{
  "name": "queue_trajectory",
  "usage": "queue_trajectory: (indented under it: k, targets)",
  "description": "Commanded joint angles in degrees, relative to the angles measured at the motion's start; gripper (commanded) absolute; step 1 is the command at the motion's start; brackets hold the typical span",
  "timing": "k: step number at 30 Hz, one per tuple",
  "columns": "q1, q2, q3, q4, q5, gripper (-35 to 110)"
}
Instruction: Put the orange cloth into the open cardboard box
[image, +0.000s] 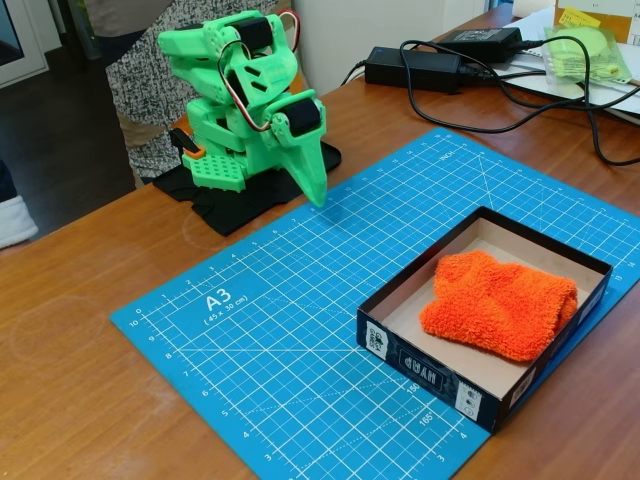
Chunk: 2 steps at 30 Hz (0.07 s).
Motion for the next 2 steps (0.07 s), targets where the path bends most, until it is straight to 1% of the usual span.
queue_trajectory:
  k: [1, 2]
  targets:
    - [1.1, 0.7, 0.3, 0.4, 0.9, 0]
    - [1.1, 0.7, 0.3, 0.4, 1.0, 0]
